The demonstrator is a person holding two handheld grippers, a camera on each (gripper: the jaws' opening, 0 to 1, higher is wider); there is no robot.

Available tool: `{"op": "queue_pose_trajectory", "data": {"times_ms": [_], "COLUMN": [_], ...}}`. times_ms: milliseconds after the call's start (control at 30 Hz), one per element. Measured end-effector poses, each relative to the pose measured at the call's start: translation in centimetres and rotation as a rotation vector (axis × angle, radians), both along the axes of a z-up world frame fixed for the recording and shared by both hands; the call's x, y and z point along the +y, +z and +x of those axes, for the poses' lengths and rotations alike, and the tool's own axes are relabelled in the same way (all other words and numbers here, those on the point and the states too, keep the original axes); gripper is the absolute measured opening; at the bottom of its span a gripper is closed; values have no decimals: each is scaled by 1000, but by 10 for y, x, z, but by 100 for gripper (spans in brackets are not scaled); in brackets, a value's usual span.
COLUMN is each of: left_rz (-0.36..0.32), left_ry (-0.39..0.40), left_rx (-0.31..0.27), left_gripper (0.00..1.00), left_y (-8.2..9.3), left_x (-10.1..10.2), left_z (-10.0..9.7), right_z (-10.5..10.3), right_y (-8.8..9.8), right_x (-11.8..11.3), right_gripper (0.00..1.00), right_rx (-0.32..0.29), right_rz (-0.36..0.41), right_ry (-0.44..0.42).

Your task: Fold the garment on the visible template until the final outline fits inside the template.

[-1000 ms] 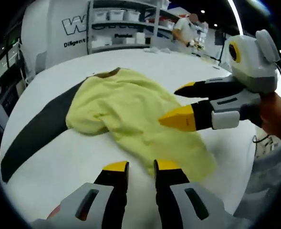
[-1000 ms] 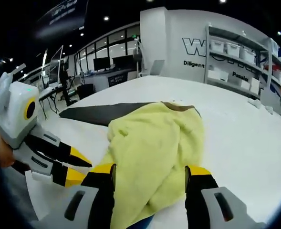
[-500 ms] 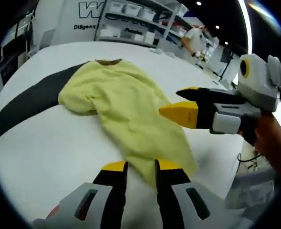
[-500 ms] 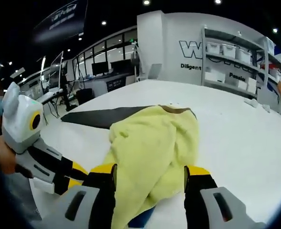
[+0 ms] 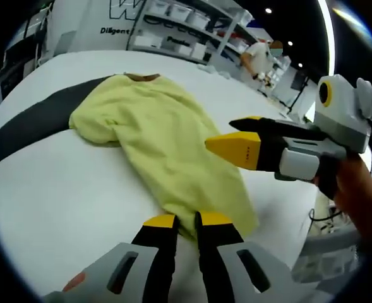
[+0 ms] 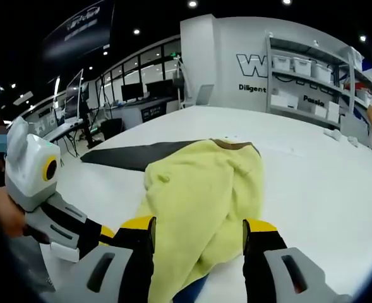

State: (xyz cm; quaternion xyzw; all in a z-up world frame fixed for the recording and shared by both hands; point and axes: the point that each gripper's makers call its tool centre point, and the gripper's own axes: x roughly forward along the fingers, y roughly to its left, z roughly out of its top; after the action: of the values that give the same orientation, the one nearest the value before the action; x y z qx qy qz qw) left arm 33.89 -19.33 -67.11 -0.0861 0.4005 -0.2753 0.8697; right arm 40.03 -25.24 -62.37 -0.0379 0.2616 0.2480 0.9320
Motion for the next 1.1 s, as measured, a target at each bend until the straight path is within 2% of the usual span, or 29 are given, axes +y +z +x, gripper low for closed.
{"op": "queue_pose_trajectory", "data": {"times_ms": [67, 300, 433, 667, 833, 1100], "left_rz": [-3, -19, -39, -100, -129, -136], "left_ry": [-2, -6, 0, 29, 63, 119], "left_rx": [-6, -35, -53, -120, -171, -204], "left_gripper": [0, 0, 0, 0, 0, 0], "left_y": [2, 12, 26, 62, 86, 99], "left_x": [0, -1, -1, 2, 10, 34], "left_z": [1, 2, 4, 19, 37, 54], "right_z": [0, 1, 1, 3, 5, -2], "right_y": [0, 1, 4, 10, 16, 10], "right_x": [0, -3, -7, -19, -29, -40], "right_gripper": [56, 56, 55, 55, 55, 53], "right_rx": [0, -3, -6, -19, -27, -6], "right_rz": [0, -3, -3, -3, 2, -20], "right_ry": [-2, -8, -16, -42, -68, -81]}}
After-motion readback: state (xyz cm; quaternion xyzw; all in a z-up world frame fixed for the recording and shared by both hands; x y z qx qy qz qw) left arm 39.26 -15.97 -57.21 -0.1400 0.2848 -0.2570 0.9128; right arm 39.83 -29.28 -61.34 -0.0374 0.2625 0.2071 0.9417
